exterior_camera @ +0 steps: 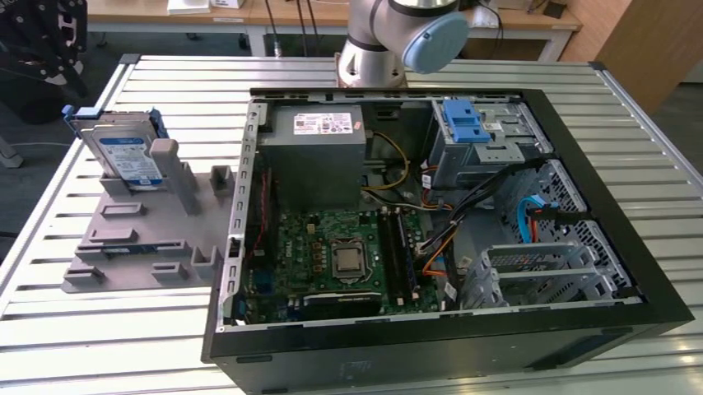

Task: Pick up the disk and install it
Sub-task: 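Pick up the disk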

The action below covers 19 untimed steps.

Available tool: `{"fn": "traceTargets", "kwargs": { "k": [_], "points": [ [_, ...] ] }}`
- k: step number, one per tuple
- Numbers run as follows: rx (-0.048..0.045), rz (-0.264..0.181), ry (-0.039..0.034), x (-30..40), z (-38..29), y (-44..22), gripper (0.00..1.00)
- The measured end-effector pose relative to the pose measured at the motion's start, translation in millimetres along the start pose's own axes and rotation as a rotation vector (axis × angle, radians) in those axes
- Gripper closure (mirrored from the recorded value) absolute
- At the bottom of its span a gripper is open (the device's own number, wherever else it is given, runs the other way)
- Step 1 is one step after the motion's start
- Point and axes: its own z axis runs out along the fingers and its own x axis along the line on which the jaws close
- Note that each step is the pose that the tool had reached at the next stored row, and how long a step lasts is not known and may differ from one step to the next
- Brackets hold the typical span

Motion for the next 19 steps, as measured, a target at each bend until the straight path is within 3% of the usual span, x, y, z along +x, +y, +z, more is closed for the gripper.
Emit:
{"fn": "traceTargets", "kwargs": {
  "k": [4,12,14,19],
  "points": [
    [-0.0005,-0.013,-0.0005,0.0,0.0,0.0,0.89],
    [-0.0068,-0.157,-0.0077,0.0,0.2,0.0,0.89],
    [-0.0082,-0.183,-0.0063,0.1,0.4,0.2,0.89],
    [-0.0091,-0.196,-0.0062,-1.0,2.5,1.3,0.89]
  ]
}}
